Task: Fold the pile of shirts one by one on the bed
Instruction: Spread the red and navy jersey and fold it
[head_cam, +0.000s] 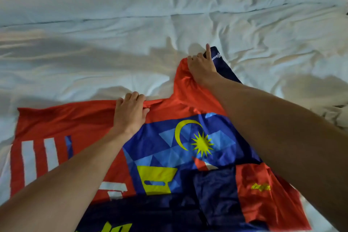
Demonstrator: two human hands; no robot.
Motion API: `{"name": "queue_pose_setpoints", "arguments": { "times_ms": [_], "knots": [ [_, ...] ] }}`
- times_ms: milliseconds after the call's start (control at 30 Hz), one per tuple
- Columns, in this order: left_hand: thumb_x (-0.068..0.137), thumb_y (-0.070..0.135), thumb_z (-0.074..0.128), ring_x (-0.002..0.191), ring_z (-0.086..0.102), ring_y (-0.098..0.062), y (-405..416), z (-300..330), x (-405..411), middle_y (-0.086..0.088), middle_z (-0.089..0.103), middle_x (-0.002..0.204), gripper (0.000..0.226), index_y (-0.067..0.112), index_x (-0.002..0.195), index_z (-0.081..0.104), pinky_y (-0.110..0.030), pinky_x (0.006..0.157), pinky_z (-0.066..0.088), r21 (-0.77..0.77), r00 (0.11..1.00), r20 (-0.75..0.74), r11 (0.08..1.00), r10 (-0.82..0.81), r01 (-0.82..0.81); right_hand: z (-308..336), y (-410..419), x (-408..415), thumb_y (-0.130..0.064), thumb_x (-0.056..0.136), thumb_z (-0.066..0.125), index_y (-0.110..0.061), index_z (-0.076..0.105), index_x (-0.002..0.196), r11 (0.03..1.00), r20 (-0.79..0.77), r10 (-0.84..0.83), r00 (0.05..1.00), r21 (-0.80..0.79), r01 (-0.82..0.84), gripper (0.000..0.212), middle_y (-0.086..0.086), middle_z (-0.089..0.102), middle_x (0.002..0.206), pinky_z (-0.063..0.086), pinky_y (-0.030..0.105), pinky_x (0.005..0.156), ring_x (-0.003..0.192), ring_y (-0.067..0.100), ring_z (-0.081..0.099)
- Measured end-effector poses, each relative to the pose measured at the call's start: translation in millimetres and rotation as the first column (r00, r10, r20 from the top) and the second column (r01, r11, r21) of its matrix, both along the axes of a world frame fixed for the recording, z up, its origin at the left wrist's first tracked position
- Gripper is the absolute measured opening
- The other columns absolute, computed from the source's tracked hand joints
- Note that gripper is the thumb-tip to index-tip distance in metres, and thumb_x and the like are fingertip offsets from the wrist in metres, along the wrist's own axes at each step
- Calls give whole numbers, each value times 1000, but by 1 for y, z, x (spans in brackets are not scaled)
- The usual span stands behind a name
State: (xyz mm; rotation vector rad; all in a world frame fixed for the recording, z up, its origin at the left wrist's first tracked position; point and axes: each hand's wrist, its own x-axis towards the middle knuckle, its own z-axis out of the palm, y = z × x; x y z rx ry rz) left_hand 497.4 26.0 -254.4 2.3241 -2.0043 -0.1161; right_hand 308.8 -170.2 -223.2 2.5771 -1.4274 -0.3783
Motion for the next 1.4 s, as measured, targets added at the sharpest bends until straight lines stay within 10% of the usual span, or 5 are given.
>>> {"name": "queue_pose_setpoints", "arguments": {
  "times_ms": [167, 400, 833, 1067, 1400],
  "knots": [
    [86, 26, 75, 81, 61, -35, 20, 16, 9, -9, 64, 84, 20, 9, 89, 65, -50, 86, 46, -167, 991, 69, 978, -117, 127, 21, 35, -41, 0, 85, 54, -5, 66, 105, 999, 375, 39, 926, -47, -23, 24, 13, 61, 103, 47, 48, 87, 108, 39, 57],
    [98, 26, 57, 75, 60, -31, 90, 27, -19, -8, 58, 88, 18, 12, 93, 67, -44, 62, 50, -410, 971, -4, 887, -237, 215, 22, 187, -126, -13, 82, 64, -7, 67, 99, 964, 714, 81, 695, -233, 127, 18, 9, 59, 87, 50, 42, 67, 78, 33, 59],
    [90, 23, 52, 80, 61, -32, 147, -1, -46, -3, 59, 88, 20, 17, 96, 70, -45, 65, 51, -268, 980, -87, 952, -179, 151, 7, 304, -152, -1, 44, 75, -15, 65, 100, 945, 504, -327, 799, 181, 272, 58, 4, 58, 93, 53, 39, 63, 81, 30, 59],
    [58, 28, 53, 90, 58, -33, 150, 29, -7, -5, 61, 94, 48, 13, 102, 66, -51, 88, 42, 59, 985, 45, 984, -169, 166, 24, 332, -84, -45, 51, 59, -20, 42, 142, 939, 410, -312, 857, 269, 213, 96, 5, 33, 149, 21, 65, 107, 138, 32, 30],
    [60, 6, 69, 81, 57, -34, 146, 49, 134, -11, 60, 82, 32, 4, 91, 66, -72, 97, 30, 135, 850, 481, 977, -213, 168, -22, 301, 69, -21, 69, 63, -18, 66, 100, 977, 518, 71, 852, 137, -164, 31, 3, 61, 97, 43, 44, 79, 90, 30, 59]
  ]
}}
